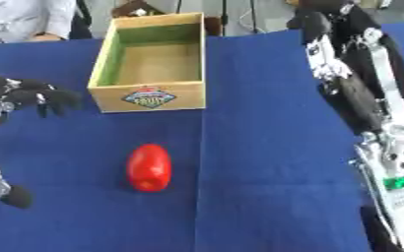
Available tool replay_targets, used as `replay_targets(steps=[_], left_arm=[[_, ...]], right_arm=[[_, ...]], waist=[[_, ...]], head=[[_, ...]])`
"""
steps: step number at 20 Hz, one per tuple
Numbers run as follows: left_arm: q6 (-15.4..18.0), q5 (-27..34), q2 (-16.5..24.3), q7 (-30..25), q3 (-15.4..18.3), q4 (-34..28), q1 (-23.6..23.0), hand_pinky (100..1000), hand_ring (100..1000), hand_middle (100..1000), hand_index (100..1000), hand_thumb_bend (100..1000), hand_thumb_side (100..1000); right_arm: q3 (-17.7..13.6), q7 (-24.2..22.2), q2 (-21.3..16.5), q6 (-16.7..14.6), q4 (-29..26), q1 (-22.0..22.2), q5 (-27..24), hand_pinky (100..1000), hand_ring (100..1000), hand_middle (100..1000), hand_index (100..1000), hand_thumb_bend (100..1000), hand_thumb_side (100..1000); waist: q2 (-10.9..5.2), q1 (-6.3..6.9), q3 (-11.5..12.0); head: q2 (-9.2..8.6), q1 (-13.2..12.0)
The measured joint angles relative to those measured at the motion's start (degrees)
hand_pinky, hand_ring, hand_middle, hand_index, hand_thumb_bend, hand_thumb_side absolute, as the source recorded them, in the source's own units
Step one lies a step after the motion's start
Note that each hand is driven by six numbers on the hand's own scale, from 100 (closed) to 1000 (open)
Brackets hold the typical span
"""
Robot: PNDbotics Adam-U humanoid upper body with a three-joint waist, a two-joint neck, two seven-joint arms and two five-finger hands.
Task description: Pick up objects on the table and place them in the box.
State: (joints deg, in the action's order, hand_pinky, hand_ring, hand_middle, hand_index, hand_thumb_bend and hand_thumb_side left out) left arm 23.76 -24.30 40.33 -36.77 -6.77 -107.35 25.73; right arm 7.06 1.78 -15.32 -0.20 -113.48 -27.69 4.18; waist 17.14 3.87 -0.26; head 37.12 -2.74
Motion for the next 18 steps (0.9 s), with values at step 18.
replay_targets(steps=[18], left_arm=[[-1.06,-10.54,-6.95,-3.27,-4.19,13.43,7.23,529,667,727,970,863,735]], right_arm=[[-0.02,0.03,-0.03,0.22,0.0,0.79,-0.05,951,865,615,808,100,625]], waist=[[-0.17,0.61,-0.01]], head=[[0.01,0.27]])
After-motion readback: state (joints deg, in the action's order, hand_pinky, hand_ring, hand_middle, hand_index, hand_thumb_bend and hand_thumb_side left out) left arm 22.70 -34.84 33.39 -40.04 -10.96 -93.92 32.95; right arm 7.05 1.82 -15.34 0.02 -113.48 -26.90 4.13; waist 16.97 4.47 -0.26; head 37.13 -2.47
